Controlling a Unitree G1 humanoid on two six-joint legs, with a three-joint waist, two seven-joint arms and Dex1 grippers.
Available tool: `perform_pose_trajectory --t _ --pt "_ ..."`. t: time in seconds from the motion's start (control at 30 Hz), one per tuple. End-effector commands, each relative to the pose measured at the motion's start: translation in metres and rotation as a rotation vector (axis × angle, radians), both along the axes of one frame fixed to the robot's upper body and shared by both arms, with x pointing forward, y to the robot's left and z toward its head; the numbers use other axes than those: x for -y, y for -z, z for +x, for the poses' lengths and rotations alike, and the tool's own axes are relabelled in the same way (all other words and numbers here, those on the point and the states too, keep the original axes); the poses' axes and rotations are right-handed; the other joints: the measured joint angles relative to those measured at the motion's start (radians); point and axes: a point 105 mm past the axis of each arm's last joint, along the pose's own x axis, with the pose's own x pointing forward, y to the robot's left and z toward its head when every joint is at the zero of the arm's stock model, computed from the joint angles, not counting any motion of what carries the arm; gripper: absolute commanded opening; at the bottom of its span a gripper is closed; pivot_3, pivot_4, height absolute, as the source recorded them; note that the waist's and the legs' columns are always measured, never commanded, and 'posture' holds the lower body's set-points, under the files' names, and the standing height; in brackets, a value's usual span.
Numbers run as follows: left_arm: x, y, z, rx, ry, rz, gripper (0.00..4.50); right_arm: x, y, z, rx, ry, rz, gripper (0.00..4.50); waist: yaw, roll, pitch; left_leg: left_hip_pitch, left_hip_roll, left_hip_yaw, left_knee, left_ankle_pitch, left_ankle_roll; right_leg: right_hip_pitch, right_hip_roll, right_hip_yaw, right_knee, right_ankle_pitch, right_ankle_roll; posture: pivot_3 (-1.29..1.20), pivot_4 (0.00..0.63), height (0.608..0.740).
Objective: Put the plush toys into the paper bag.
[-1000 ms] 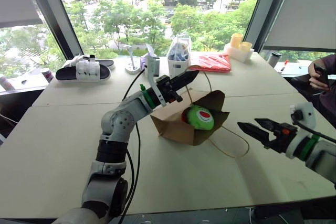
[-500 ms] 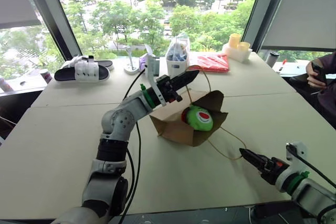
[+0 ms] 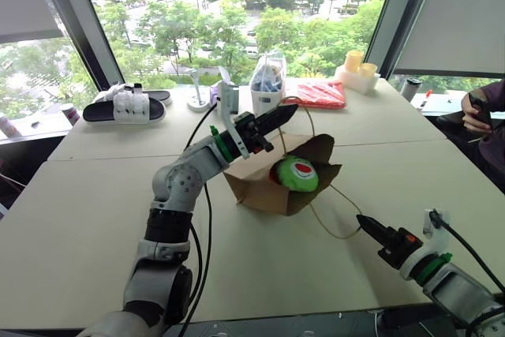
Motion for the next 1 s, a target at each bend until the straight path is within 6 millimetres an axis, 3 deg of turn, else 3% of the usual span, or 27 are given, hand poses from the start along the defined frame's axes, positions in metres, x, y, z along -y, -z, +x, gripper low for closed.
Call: perform_pose_trajectory --t 0.03,0.2,0.43,0.5,0.67,0.77,1.0 --pt "-0.007 -0.026 -0.007 0.086 -0.019 -0.032 0.00 0.000 -0.050 -0.001 0.198 -0.027 0.054 0.04 0.000 0.000 0.000 0.000 0.000 0.000 0.000 0.000 0.000 0.000 0.000 0.000 0.000 0.000 0.000 0.00 0.150 0.740" --pt "-0.017 -0.037 -0.007 0.059 -0.043 -0.055 0.00 -0.007 -0.106 -0.010 0.391 -0.106 0.153 0.04 0.000 0.000 0.000 0.000 0.001 0.000 0.000 0.000 0.000 0.000 0.000 0.000 0.000 0.000 0.000 0.00 0.150 0.740" --pt "-0.028 -0.048 0.002 -0.068 -0.046 -0.145 0.00 -0.019 -0.158 -0.009 0.553 -0.172 0.259 0.04 0.000 -0.001 0.000 0.000 0.001 0.000 0.000 0.000 0.000 0.000 0.001 0.001 0.000 0.000 0.000 0.00 0.150 0.740" --pt "-0.027 -0.038 0.010 -0.114 -0.065 -0.122 0.00 -0.025 -0.164 -0.003 0.560 -0.192 0.278 0.04 0.000 -0.001 0.000 0.000 0.001 0.001 0.000 0.000 0.000 0.000 0.001 0.001 0.000 0.000 0.000 0.00 0.150 0.740" --pt "-0.024 -0.015 0.027 -0.182 -0.112 -0.085 0.00 -0.033 -0.155 0.011 0.528 -0.196 0.260 0.04 0.001 -0.001 0.000 -0.001 0.001 0.001 0.000 0.000 0.000 0.000 0.001 0.001 0.000 0.000 0.000 0.00 0.150 0.740" --pt "-0.028 -0.008 0.032 -0.200 -0.117 -0.105 0.87 -0.033 -0.149 0.018 0.509 -0.170 0.245 0.92 0.001 -0.001 0.000 -0.001 0.001 0.001 0.000 0.000 0.000 -0.001 0.001 0.001 0.000 0.000 0.000 0.00 0.150 0.740" --pt "-0.034 0.000 0.027 -0.192 -0.079 -0.088 4.34 -0.035 -0.138 0.012 0.487 -0.184 0.211 4.44 0.000 -0.001 0.000 -0.001 0.001 0.001 0.000 0.000 0.001 -0.001 0.002 0.001 0.000 0.000 0.000 0.00 0.150 0.740"
